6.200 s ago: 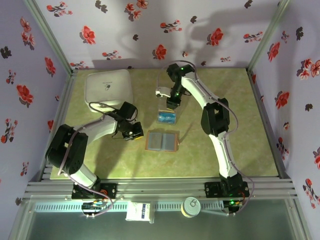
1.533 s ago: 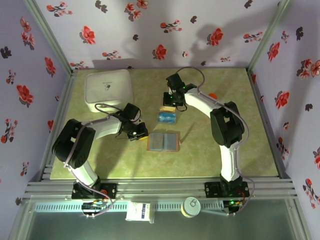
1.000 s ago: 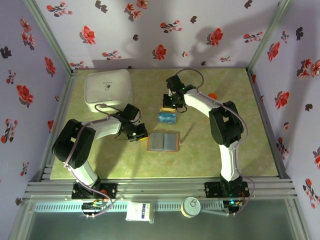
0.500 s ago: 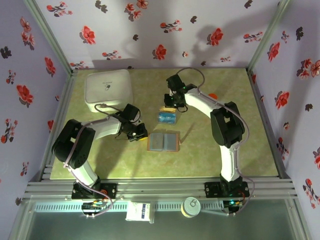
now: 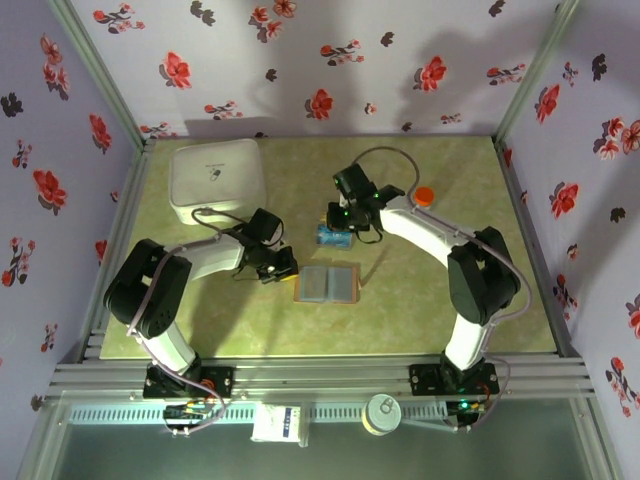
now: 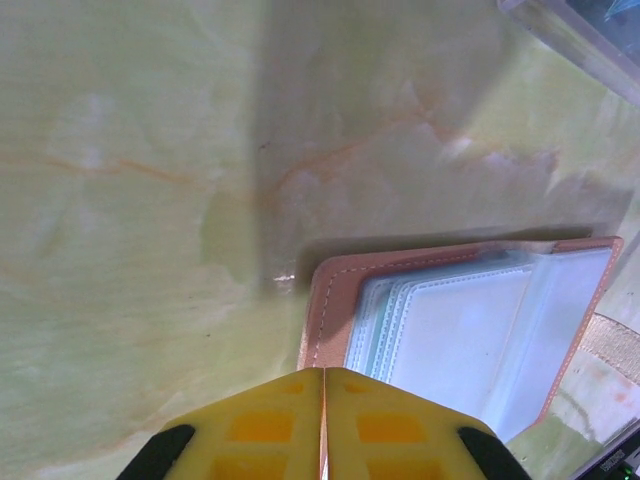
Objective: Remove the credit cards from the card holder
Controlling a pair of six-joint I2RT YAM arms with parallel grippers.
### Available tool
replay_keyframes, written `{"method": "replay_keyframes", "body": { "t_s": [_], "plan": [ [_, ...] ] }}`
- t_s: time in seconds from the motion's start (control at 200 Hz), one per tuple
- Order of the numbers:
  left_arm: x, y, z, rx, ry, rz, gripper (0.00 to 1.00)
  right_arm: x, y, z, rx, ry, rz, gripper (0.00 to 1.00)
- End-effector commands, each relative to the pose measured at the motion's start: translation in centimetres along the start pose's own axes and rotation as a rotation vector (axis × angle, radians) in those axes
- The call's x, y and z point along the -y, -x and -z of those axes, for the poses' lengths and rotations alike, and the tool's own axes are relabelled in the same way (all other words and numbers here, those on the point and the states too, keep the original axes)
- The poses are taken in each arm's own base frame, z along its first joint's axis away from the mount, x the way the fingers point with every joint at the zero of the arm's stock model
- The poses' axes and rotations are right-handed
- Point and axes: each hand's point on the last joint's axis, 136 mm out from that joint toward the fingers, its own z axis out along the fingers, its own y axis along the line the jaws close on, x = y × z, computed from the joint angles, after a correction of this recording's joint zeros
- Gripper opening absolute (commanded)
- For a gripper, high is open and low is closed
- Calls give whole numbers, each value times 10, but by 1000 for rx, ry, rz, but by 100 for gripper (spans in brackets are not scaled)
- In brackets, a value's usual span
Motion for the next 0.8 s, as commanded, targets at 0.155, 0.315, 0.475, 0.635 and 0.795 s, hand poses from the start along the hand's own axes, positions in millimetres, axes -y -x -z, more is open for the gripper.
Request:
{"method": "replay_keyframes", "body": {
  "t_s": [0.155, 0.315, 0.475, 0.635, 0.795],
  "plan": [
    [-4, -12, -1, -20, 7, 23, 9, -17, -61, -11, -94, 102, -133, 25],
    [1, -15, 9, -8, -5, 22, 10, -30, -88, -12, -134, 135, -148, 27],
    [2, -25, 5, -32, 3, 12, 10, -34, -112, -17, -177, 143, -161, 31],
    [-1, -31, -5, -58, 9, 17, 9, -35, -126, -22, -204, 157, -184, 31],
    [-10, -34, -11, -66, 42, 13, 8, -37, -128, -26, -214, 169, -190, 28]
  ]
}}
